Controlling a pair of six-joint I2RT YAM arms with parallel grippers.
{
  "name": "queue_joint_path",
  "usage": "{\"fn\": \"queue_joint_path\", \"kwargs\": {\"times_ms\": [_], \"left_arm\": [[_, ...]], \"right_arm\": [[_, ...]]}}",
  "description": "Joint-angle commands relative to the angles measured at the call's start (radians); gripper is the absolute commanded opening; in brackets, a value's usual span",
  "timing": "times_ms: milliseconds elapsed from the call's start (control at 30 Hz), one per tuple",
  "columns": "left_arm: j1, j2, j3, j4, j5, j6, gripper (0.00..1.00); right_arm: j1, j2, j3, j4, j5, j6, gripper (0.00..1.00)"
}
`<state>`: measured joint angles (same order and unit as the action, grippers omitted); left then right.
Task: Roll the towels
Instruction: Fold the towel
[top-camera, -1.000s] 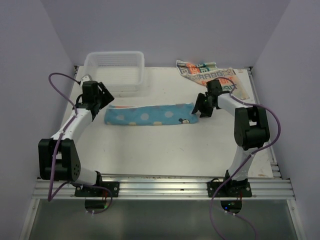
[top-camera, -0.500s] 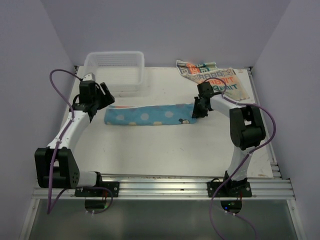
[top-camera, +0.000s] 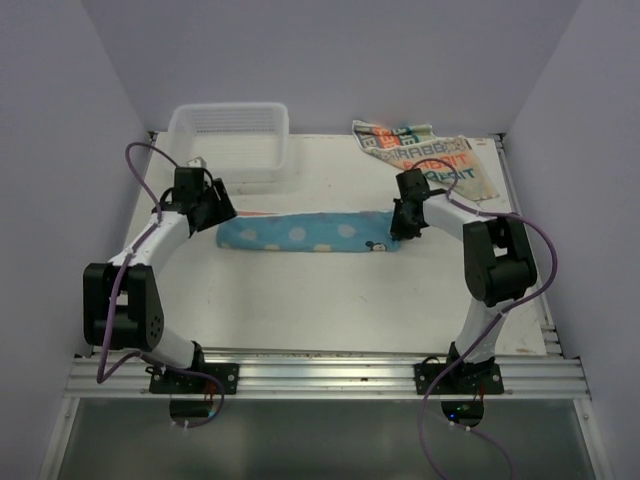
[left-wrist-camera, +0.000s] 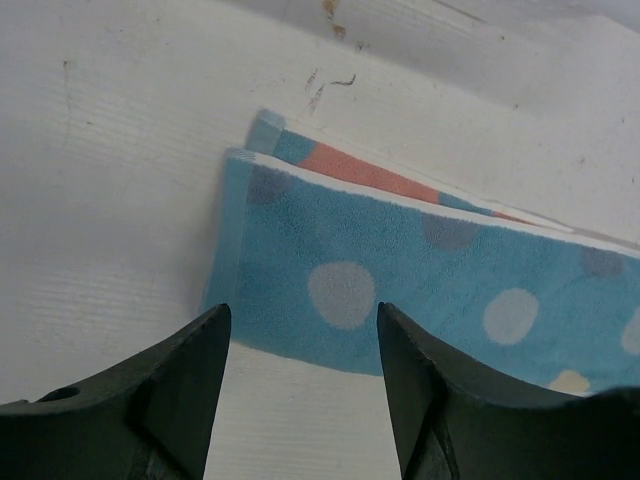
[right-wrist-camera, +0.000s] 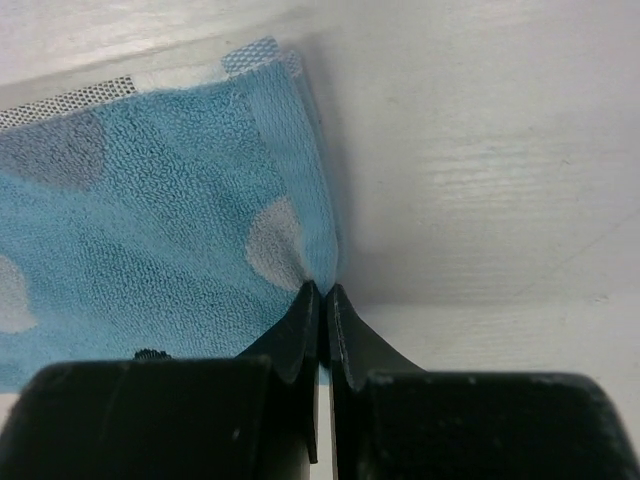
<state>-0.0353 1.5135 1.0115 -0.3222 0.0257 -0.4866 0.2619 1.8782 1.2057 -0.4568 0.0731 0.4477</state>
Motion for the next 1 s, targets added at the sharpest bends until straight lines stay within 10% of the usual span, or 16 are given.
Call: {"fn": "queue_joint_path", "kwargs": {"times_ms": [0,267,400,967], "left_arm": [[-0.029,-0.001,0.049,0.008,-0.006,0.011,0.64],[-0.123,0.103,0.116,-0.018,-0.131,0.005,0.56],[-0.156,0.155,0.151,-0.014,-0.110,-0.026,0.33],[-0.187,0.326,0.107,0.081,-0.167,-0.084,0.31]], "right_arm": [[-0.042,-0.008,-0.072,-0.091,0.109,-0.001,0.00],[-0.056,-0.099,-0.078,-0.103,0.131,-0.033,0.00],[-0.058,-0.088,-0.086,-0.094,0.119,-0.034,0.00],[-0.058,-0.060,-0.097,-0.069,0.080,-0.024,0.00]]}}
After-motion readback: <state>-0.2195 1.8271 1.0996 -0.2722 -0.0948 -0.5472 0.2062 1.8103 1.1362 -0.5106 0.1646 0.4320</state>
